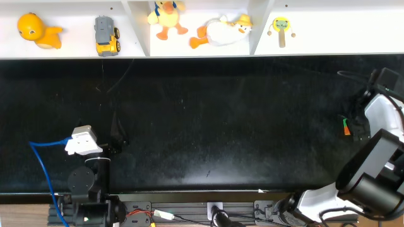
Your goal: Store Toys
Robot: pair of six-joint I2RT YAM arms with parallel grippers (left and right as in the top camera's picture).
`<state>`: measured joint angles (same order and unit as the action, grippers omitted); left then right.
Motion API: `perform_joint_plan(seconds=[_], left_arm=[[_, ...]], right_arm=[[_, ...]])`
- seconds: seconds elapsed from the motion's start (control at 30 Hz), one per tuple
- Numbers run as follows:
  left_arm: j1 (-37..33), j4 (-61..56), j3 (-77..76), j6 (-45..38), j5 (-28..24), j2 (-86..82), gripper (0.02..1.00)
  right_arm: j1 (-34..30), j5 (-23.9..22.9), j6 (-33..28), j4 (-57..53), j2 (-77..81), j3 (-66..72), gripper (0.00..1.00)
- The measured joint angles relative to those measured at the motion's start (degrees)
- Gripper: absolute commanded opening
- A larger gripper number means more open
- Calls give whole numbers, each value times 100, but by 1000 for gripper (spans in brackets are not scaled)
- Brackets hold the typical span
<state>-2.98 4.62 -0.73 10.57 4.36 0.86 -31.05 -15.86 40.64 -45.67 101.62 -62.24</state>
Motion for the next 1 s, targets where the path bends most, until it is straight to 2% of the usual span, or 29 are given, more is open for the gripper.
perform_joint_plan(seconds=[0.2,0.67,0.93,1.0], left_arm=[[0,0,0,0,0,0,998],[0,0,0,0,2,0,998],[0,0,0,-2,0,0,998],[0,0,0,0,0,0,998]], right_arm=[[0,0,-42,15,46,0,656],[0,-4,-413,-354,59,-92,551],[0,50,-846,-1416,177,-1058,290],[2,155,-1034,-1727,177,-1497,176]])
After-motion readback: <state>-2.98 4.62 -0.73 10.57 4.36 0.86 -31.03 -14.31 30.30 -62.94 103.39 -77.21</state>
